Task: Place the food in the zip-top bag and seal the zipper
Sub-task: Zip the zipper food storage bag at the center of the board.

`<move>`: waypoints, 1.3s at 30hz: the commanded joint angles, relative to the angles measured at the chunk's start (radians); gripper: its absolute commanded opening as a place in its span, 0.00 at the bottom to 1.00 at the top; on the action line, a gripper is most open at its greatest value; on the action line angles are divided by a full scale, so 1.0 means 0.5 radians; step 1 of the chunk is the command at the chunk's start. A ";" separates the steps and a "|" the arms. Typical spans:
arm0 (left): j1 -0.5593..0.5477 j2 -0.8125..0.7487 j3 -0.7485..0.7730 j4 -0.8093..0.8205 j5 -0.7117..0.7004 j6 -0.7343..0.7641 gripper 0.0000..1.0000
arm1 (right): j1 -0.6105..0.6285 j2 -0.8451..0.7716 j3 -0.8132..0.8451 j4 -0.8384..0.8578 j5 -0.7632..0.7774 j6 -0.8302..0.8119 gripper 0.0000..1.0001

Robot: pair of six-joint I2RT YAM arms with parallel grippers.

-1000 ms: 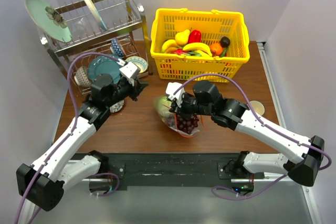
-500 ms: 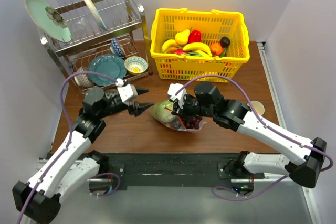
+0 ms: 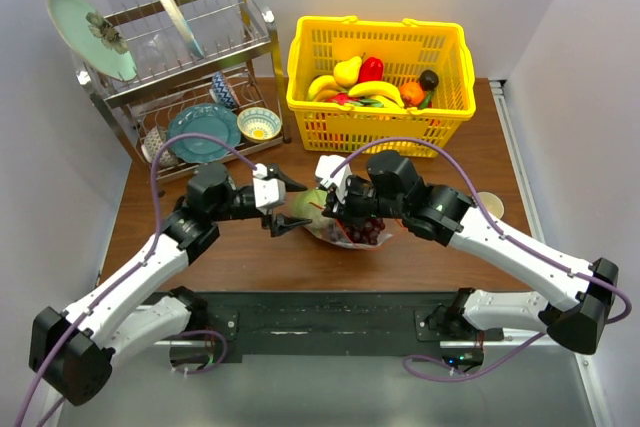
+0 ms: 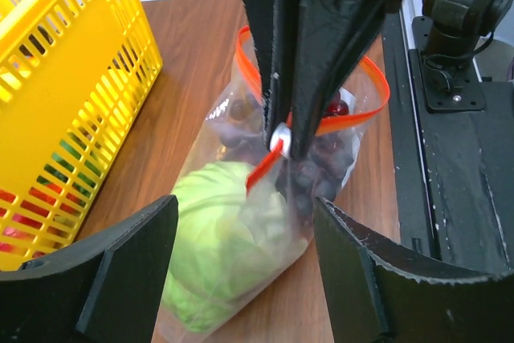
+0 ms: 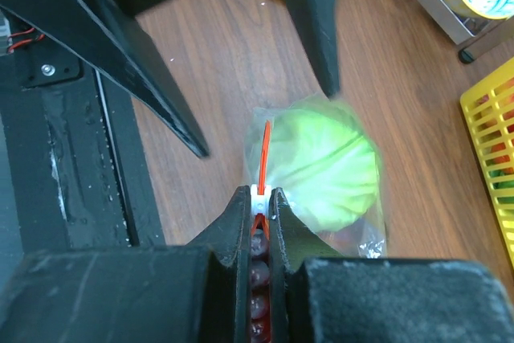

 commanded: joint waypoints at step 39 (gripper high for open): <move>0.439 0.328 0.501 -0.202 -0.802 -0.335 0.00 | 0.002 -0.326 -0.123 -0.205 0.298 0.162 0.00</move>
